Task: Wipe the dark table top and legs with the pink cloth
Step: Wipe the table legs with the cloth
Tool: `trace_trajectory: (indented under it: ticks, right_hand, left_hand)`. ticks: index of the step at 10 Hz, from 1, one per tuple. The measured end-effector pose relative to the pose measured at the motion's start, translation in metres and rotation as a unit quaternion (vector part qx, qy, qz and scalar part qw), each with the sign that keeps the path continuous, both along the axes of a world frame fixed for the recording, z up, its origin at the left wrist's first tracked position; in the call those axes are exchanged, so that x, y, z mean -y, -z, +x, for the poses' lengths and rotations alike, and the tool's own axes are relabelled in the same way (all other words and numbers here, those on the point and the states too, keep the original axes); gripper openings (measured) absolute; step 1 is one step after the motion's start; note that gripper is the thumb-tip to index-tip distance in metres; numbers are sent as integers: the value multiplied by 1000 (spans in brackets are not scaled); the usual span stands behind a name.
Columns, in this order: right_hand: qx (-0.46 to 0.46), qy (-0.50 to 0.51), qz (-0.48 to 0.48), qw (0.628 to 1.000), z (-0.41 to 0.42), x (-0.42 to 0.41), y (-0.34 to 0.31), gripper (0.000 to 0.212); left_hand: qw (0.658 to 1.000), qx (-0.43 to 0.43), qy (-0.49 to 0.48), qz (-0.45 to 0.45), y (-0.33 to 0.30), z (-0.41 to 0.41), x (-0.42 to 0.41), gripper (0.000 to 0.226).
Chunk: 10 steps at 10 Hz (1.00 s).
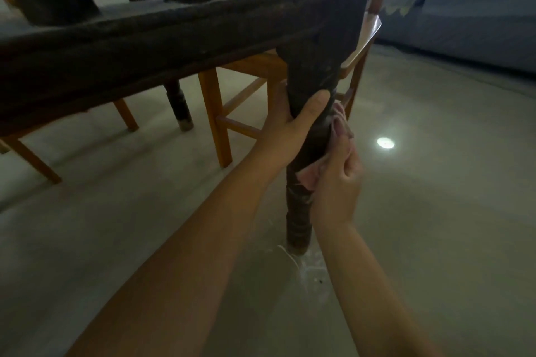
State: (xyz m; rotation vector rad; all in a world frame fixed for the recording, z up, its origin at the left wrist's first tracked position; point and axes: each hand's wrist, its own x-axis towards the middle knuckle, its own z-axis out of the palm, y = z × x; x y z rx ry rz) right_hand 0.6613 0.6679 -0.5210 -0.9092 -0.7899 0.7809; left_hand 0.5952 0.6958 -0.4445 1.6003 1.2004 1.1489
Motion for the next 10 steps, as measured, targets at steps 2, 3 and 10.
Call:
trace_trajectory:
  ticks: [2,3,10]
  right_hand:
    - [82,86,-57,991,-20,3,72,31]
    - [5,49,-253,966,-18,12,118,29]
    - [232,-83,-365,898,97,68,-197,25]
  left_hand:
    - [1000,14,-12,9,0,-3,2,90]
    - [999,24,-16,18,2,-4,3,109]
    - [946,-135,-51,-289,-107,-25,138,51]
